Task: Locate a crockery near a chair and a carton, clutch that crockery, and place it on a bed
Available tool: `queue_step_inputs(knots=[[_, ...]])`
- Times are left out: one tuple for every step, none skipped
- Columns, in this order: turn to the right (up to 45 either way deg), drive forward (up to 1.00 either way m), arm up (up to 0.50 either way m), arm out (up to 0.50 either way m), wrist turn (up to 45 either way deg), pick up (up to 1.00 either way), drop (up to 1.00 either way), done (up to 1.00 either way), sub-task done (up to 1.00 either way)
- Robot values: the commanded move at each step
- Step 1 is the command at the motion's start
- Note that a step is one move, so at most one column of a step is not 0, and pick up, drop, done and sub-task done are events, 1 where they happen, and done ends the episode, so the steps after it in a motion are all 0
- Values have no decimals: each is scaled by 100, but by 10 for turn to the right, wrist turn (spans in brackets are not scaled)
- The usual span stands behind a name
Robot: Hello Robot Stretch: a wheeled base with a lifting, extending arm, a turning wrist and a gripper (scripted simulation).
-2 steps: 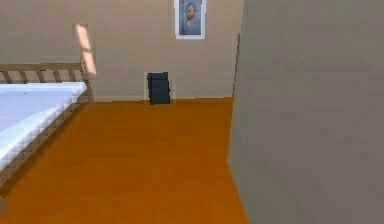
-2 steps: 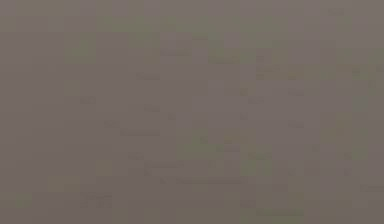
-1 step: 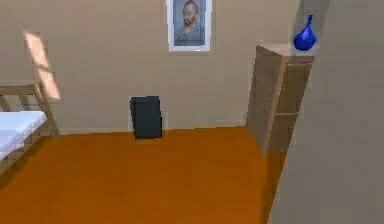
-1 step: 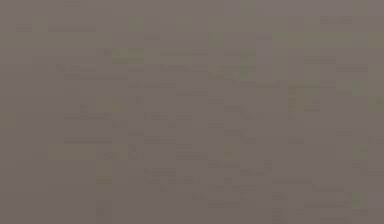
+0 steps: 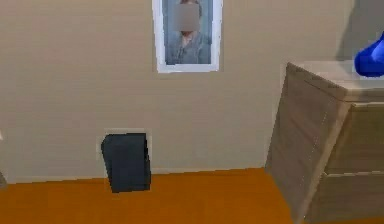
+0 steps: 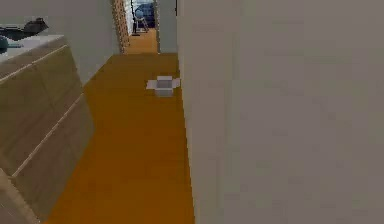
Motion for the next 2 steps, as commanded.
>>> queue_step_inputs(knots=[[300, 0, 0, 0, 0, 0, 0, 0, 0], [0, 25, 0, 0, 0, 0, 0, 0, 0]])
